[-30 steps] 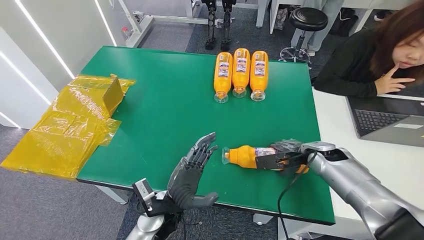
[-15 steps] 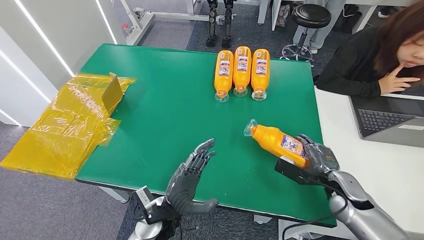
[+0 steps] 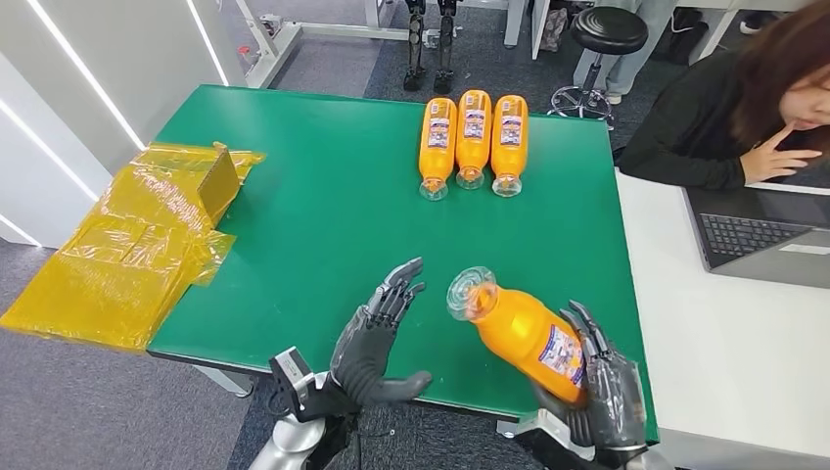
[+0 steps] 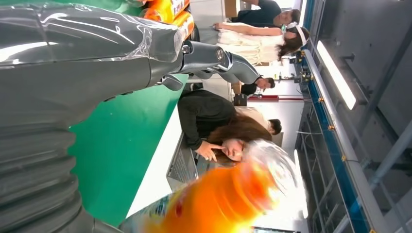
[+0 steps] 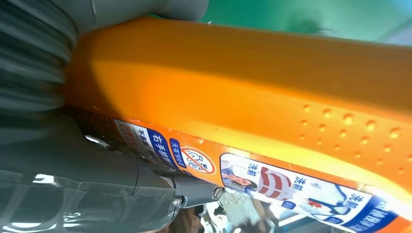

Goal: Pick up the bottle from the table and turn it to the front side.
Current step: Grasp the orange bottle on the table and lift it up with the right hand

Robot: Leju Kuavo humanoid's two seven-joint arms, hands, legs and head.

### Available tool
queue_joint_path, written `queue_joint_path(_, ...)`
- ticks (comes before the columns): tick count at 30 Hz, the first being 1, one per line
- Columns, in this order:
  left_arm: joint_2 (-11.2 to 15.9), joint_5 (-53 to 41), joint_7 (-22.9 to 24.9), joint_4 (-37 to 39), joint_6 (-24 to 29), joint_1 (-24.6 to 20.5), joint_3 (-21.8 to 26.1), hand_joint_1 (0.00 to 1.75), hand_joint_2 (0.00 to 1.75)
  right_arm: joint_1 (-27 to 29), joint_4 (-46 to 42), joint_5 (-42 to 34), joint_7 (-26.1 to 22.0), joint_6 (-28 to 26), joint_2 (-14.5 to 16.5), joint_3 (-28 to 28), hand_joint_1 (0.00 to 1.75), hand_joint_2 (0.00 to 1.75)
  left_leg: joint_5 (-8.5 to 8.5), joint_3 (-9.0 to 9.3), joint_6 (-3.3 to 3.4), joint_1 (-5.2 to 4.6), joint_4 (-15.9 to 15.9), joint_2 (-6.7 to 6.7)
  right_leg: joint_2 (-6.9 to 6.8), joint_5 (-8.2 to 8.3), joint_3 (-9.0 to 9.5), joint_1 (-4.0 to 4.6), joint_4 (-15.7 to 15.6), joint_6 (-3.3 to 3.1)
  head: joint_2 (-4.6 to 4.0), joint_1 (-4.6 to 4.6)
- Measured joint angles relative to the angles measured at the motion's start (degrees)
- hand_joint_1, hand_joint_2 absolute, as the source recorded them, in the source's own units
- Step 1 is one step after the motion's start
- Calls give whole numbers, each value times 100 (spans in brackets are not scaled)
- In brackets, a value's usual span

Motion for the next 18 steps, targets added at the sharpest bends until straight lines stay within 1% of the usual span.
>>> queue_joint_path(3,-89,59,0,218,-107,-125,32,0,175,218,-40,344,77,-285,368,205,175,175,0,1,0,0,0,2,2,0,0,0,0,0,0,0)
queue_joint_path(6,-155,159,0,418,-340,-230,42,0,175,363,-40,689,314,-356,684,432,175,175,1,1,0,0,0,6,7,1,0,0,1,-1,0,0)
queue_joint_path(7,-171,257,5,484,-521,-260,43,0,175,385,-40,778,408,-343,783,499,175,175,1,2,0,0,0,9,10,1,-1,0,1,-1,0,-1)
queue_joint_path(10,-206,686,143,597,-1281,-310,47,0,175,400,-40,994,669,-267,1064,672,175,175,1,4,-1,0,0,16,15,1,-2,-1,1,-1,0,1)
queue_joint_path(11,-210,794,206,601,-1454,-313,47,0,175,400,-40,1040,715,-248,1132,716,175,175,1,4,-1,-1,0,17,16,1,-3,-1,1,-1,0,0)
queue_joint_path(13,-214,921,291,602,-1611,-316,47,0,175,401,-40,1080,765,-236,1222,772,175,175,1,4,0,-1,0,17,16,1,-3,-2,1,-1,0,1)
queue_joint_path(18,-215,1355,583,602,-2013,-368,45,0,175,403,-36,1113,794,-208,1302,798,175,175,1,3,0,-3,2,17,16,1,-3,-5,0,0,0,0)
